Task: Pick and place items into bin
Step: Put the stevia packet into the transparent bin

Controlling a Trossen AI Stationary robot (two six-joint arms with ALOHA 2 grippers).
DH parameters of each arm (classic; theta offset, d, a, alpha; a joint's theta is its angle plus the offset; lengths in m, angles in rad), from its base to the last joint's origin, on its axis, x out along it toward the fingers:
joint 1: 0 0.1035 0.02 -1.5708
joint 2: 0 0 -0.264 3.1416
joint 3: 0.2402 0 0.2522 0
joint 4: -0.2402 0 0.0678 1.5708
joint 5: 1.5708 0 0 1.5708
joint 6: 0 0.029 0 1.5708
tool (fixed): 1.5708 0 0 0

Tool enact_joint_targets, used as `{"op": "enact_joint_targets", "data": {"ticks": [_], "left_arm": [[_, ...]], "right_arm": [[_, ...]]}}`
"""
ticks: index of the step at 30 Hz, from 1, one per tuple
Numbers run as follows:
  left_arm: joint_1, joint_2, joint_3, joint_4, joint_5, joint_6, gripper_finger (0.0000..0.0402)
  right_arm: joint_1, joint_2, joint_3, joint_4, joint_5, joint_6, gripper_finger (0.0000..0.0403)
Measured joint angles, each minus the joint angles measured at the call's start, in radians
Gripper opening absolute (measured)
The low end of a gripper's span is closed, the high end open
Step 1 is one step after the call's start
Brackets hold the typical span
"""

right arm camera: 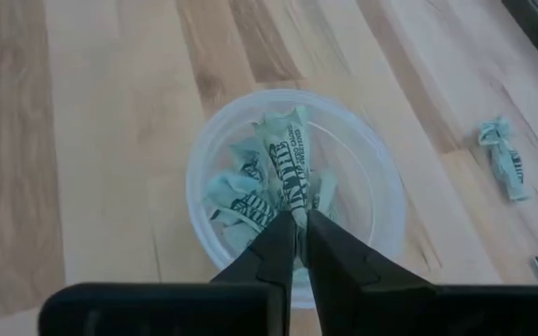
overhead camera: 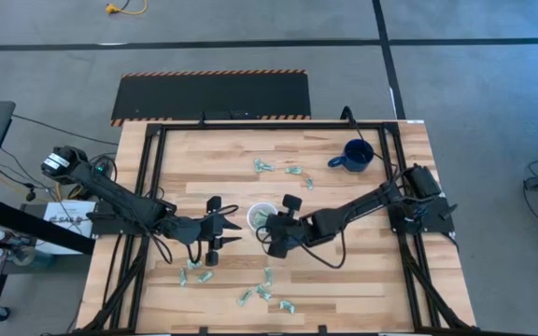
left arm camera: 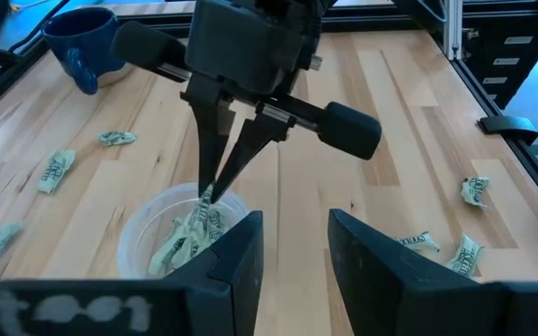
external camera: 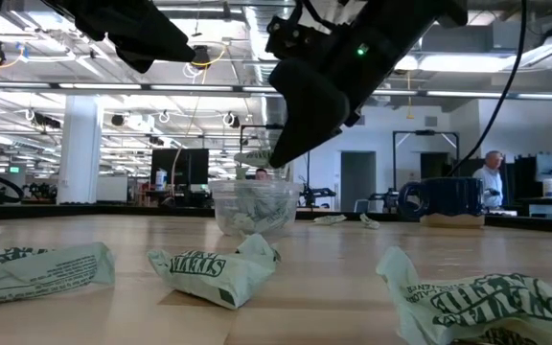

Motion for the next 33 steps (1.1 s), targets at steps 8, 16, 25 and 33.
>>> {"op": "enact_joint_targets", "data": {"ticks": [8, 16, 25, 33], "left_arm": [[0.000, 0.000, 0.000, 0.000, 0.000, 0.000, 0.0113], [0.000, 0.000, 0.000, -0.007, 0.007, -0.006, 0.0113], [-0.011, 0.002, 0.000, -0.301, 0.293, -0.343, 0.0113], [-0.148, 0.018, 0.000, -0.519, 0.275, -0.699, 0.0113]], "right_arm": [[0.000, 0.000, 0.000, 0.000, 0.011, -0.009, 0.0065], [0.011, -0.004, -0.001, -0.016, 0.045, -0.044, 0.0105], [0.098, -0.153, -0.080, -0.150, 0.204, 0.083, 0.0109], [0.178, -0.313, -0.293, -0.136, 0.264, 0.333, 0.0109]]}}
